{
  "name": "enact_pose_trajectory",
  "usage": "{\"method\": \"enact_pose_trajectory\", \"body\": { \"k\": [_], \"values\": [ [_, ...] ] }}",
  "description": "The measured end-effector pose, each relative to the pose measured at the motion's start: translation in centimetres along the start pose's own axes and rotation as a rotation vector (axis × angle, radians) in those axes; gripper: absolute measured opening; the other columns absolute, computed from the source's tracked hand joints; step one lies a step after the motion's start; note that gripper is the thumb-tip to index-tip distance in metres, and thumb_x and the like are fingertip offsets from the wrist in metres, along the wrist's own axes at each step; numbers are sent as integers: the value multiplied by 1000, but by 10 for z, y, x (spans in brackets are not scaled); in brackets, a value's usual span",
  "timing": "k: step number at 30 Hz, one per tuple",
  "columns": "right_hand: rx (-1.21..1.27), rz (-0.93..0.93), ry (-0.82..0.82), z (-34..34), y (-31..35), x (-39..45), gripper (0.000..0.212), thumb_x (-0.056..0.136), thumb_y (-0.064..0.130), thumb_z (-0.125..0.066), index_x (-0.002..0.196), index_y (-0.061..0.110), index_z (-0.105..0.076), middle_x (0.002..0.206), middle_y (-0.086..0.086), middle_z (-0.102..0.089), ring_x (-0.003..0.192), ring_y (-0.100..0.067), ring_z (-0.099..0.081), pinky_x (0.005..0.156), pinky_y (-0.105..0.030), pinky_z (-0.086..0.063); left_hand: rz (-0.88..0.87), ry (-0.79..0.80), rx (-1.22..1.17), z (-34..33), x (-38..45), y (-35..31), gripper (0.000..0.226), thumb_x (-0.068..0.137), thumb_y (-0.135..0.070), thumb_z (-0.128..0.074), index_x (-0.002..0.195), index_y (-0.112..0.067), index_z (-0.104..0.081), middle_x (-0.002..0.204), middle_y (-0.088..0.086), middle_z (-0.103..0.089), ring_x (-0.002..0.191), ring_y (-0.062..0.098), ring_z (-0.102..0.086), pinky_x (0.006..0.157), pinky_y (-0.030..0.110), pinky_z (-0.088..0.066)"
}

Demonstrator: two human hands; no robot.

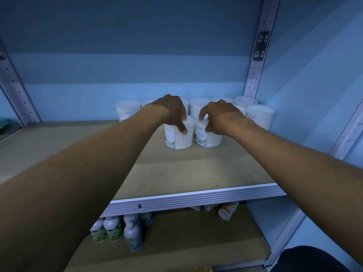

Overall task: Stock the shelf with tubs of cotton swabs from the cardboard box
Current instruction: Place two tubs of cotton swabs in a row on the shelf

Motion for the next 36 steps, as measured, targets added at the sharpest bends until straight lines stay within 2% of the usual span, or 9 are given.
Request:
{"method": "enact_pose_trajectory", "body": {
  "k": [9, 18, 25, 29, 36],
  "values": [
    [6, 26, -75, -7, -6, 28, 38, 83, 15, -71, 115, 36, -68, 125, -4, -60, 111, -28, -59, 76, -31, -40, 21, -14, -5, -2, 32, 6, 56, 65, -45, -88, 115, -25, -71, 120, -4, -67, 111, 20, -60, 97, 35, -49],
    [19, 37, -111, -10, -11, 48, 38, 82, 12, -75, 114, 31, -71, 125, -6, -62, 110, -29, -60, 76, -30, -42, 28, -31, -4, -5, 57, 11, 58, 65, -47, -88, 116, -25, -71, 122, -2, -66, 110, 21, -59, 87, 30, -46],
    [28, 41, -108, -12, -16, 57, 36, 80, 16, -76, 112, 34, -70, 125, -5, -61, 111, -29, -59, 79, -32, -44, 18, -31, 20, -6, 68, 10, 59, 66, -49, -87, 117, -25, -71, 124, -3, -66, 113, 21, -58, 98, 35, -47],
    [19, 63, -134, -11, -16, 58, 34, 83, 15, -73, 113, 31, -70, 126, -6, -62, 113, -28, -58, 88, -37, -50, 16, -27, 36, -6, 72, 9, 58, 65, -50, -87, 116, -27, -71, 123, -3, -67, 113, 21, -59, 98, 35, -47],
    [33, 60, -125, -13, -18, 60, 33, 83, 14, -75, 111, 31, -71, 124, -4, -63, 112, -27, -58, 88, -36, -50, -1, -21, 43, -7, 75, 8, 57, 67, -49, -86, 117, -25, -71, 123, -2, -67, 113, 21, -59, 98, 34, -47]
  ]
}}
Point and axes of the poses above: each hand's wrist, its own x-axis towards the middle knuckle, its own z-axis out of the back of the hand, y = z × x, the point moved 10 cm from there along x, towards the middle knuckle
